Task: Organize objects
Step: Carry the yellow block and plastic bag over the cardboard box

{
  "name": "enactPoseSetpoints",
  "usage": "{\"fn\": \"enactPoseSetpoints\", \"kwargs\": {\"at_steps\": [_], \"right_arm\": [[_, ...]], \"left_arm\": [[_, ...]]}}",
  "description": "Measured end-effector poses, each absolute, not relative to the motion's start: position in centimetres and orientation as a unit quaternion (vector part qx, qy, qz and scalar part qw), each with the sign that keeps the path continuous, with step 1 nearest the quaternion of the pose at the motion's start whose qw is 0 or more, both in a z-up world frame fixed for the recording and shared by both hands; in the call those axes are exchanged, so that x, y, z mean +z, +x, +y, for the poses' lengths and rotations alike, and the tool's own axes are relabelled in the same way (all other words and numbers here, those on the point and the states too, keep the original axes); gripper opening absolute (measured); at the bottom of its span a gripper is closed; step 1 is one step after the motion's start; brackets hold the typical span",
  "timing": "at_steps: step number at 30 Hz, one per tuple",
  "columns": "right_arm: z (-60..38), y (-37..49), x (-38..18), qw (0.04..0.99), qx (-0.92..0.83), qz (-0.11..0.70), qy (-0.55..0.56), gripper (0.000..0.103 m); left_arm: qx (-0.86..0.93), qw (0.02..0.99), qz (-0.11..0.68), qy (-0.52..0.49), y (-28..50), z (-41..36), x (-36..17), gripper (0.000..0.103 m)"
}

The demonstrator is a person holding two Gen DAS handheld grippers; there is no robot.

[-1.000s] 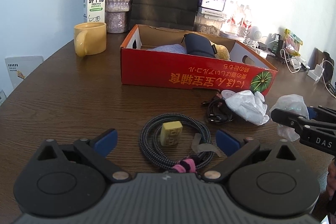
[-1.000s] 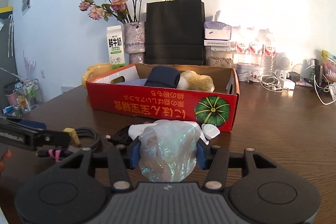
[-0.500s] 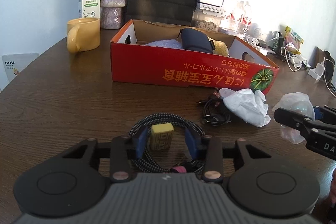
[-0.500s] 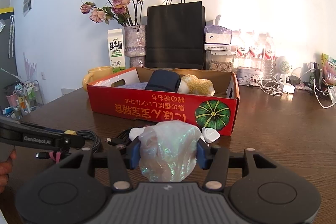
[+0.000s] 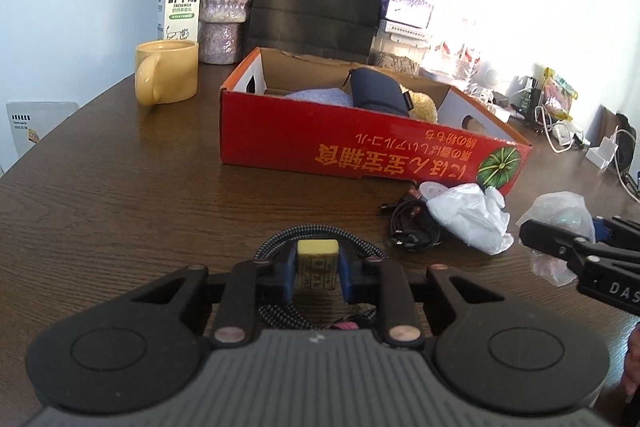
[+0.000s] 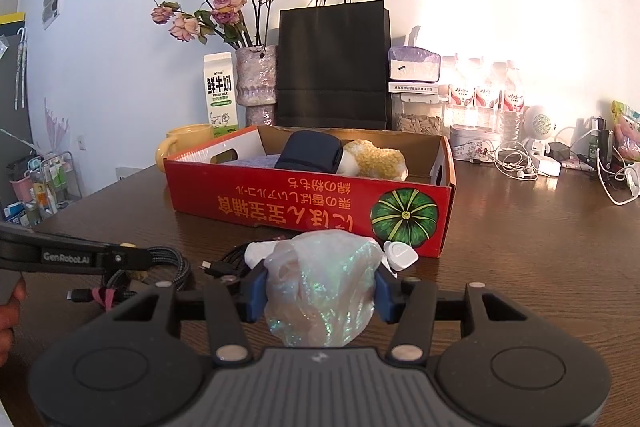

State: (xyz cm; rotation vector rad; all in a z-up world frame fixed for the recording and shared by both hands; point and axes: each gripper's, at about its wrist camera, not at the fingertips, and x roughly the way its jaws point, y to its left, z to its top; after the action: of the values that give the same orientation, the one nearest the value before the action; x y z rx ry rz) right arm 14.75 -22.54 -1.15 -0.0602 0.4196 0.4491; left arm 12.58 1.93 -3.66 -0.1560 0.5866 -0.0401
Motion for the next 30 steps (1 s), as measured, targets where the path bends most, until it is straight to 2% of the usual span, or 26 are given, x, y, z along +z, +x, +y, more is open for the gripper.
{"fn": "enactPoseSetpoints", "kwargs": {"at_steps": [11,30], "right_arm": [[-21.7,14.5,-1.0,0.952,0.224,0.202,-0.042,0.050],[-18.7,18.7,4.4,0.964,0.224,0.132,-0.054,0.050]], "left_arm": [[-0.041,0.963,0.255,-0.079,11.8,2.0,-1.2,0.021],[-0.070,0.979,0.177,-0.074,16.3,0.6,4.0,0.021]]}}
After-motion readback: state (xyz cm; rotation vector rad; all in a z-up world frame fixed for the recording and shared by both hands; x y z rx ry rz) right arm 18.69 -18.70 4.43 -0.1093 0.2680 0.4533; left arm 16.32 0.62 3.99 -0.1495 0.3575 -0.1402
